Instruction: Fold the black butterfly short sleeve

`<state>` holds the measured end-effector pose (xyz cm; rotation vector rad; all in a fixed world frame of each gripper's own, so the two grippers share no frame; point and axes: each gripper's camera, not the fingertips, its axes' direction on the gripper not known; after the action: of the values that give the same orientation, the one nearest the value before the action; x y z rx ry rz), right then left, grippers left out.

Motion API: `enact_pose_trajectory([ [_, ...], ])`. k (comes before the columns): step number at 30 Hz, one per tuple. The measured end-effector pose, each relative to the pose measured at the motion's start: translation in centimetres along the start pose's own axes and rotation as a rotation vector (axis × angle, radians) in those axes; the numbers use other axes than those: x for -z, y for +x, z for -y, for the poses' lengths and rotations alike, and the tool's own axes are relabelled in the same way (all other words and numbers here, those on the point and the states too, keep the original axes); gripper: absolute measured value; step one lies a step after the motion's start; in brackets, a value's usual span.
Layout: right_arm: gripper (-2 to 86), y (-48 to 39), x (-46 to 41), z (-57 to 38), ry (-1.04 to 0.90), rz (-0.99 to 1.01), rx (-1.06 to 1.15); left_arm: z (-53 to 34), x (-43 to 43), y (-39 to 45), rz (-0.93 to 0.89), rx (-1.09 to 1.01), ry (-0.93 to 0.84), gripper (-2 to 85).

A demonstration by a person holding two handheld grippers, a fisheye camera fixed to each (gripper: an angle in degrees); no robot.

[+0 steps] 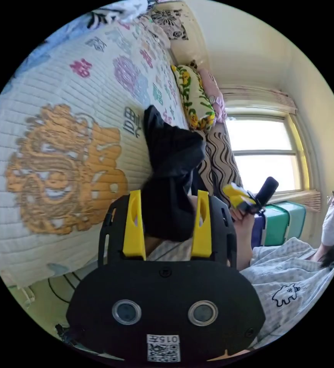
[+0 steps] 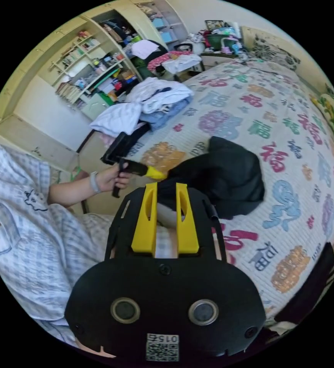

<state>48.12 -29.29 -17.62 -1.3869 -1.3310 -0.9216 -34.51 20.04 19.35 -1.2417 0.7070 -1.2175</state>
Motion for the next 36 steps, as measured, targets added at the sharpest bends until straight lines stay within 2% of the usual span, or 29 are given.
enact_pose_trajectory([
  [2,11.2,1.2,-0.4,0.0,0.016,-0.134,-0.012,-0.5,-2.5,-0.3,0.0,0.029,-0.052,15.3],
  [3,11.8,1.3,-0.8,0.2,0.008,-0.172,-0.007,-0.9,-3.8,-0.3,0.072,0.03,-0.092,12.6],
  [4,13.2,1.4,-1.9,0.8,-0.03,-0.24,0.015,-1.5,-4.4,0.3,0.239,-0.004,-0.076,11.5],
  [5,13.1,1.3,-3.3,1.4,-0.083,-0.305,0.041,-1.9,-4.4,0.9,0.32,-0.041,-0.043,11.0],
  [7,11.8,0.9,-5.6,2.3,-0.168,-0.349,0.077,-3.9,-4.6,2.9,0.444,-0.128,0.016,13.7],
  [9,8.4,0.3,-7.5,2.9,-0.213,-0.321,0.105,-5.1,-5.1,3.7,0.53,-0.169,-0.002,15.3],
  [11,2.7,-0.3,-8.8,3.0,-0.205,-0.207,0.066,-6.0,-6.1,3.9,0.61,-0.19,-0.023,15.6],
  [13,1.5,-0.9,-8.5,2.6,-0.177,-0.152,0.007,-7.8,-6.6,4.6,0.736,-0.218,0.052,14.1],
  [15,0.8,-2.1,-7.2,1.9,-0.127,-0.16,-0.015,-9.4,-6.9,5.2,0.771,-0.246,0.129,12.4],
  [17,0.2,-4.1,-4.8,0.8,-0.075,-0.22,-0.023,-9.9,-8.7,4.8,0.773,-0.244,0.011,4.6],
  [18,0.1,-4.6,-4.1,0.5,-0.065,-0.236,-0.027,-10.0,-9.8,4.7,0.71,-0.232,-0.094,0.7],
  [20,-0.1,-6.4,-0.8,-0.8,-0.004,-0.3,-0.059,-11.2,-9.0,6.9,0.599,-0.311,-0.023,-0.2],
  [22,-0.2,-7.5,2.4,-2.1,0.066,-0.322,-0.099,-12.8,-6.0,12.0,0.601,-0.454,0.129,-0.6],
  [27,-0.3,-12.0,12.2,-6.0,0.35,-0.282,-0.157,-16.4,1.4,24.3,0.541,-0.825,0.359,-0.7],
  [31,-0.3,-19.2,19.0,-7.6,0.5,-0.368,-0.077,-22.4,5.0,34.4,0.61,-1.127,0.473,-0.6],
  [36,-0.4,-26.6,24.2,-9.2,0.576,-0.47,0.015,-29.7,7.1,40.5,0.687,-1.31,0.584,-0.4],
])
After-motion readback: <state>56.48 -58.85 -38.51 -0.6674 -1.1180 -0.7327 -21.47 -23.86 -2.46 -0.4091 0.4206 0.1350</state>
